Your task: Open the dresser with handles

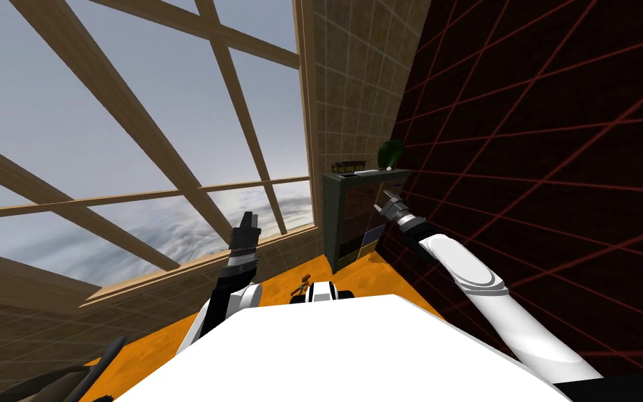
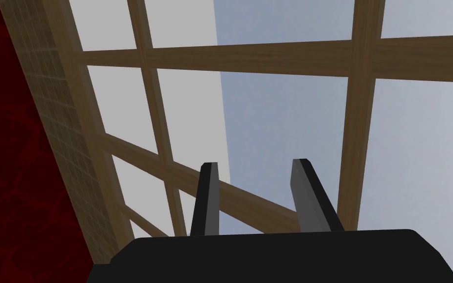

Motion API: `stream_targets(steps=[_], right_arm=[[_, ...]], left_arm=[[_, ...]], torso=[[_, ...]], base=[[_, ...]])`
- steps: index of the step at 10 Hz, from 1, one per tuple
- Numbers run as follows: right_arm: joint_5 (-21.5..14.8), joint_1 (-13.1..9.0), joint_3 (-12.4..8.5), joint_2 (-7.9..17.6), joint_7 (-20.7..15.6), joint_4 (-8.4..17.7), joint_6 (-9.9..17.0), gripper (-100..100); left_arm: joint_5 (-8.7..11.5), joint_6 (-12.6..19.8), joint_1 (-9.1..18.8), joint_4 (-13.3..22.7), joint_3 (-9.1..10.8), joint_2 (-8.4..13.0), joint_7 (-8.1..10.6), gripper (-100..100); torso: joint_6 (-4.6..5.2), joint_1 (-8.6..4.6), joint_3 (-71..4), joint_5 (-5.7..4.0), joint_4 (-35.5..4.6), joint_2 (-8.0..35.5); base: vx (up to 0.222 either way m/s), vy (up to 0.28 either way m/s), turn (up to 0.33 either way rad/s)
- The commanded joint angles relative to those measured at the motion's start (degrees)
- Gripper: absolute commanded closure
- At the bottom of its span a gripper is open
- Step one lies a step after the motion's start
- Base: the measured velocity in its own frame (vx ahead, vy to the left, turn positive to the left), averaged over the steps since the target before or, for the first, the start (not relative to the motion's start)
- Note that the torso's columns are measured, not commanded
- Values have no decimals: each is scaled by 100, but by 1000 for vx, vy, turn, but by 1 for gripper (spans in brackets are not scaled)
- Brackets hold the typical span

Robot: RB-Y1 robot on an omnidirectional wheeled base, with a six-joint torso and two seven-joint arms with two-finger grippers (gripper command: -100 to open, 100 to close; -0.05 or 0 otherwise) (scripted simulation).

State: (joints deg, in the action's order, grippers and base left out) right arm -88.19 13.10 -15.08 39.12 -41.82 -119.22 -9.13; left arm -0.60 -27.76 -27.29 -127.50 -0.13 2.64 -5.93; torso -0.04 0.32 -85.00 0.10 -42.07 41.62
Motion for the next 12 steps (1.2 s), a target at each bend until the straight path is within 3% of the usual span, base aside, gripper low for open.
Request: stream_targets(steps=[1,3,4,6,7,12], right_arm=[[-21,-26,-60,97,48,61,-29,-100],[-74,-23,-52,125,98,56,-12,-100],[0,-72,-199,310,246,95,-113,-100],[-22,-73,-175,294,248,93,-89,-100],[-84,-25,-52,131,120,57,-8,100],[0,-31,-203,364,349,-50,-155,100]], left_arm=[[0,0,0,0,0,0,0,0],[0,0,0,0,0,0,0,0],[0,0,2,0,1,1,0,0],[0,0,2,1,0,0,0,0],[0,0,2,0,0,1,0,0],[0,1,5,1,1,1,0,0]], torso=[[1,-10,18,-3,-9,29],[4,-45,53,-14,-26,82],[6,-58,71,-18,-34,112],[4,-22,47,-8,-23,71],[3,-35,46,-10,-21,72],[3,-26,58,-8,-28,89]], base=[[160,90,9],[87,39,17],[38,36,-32],[45,44,-33],[-30,-30,58],[-139,-40,-62]])
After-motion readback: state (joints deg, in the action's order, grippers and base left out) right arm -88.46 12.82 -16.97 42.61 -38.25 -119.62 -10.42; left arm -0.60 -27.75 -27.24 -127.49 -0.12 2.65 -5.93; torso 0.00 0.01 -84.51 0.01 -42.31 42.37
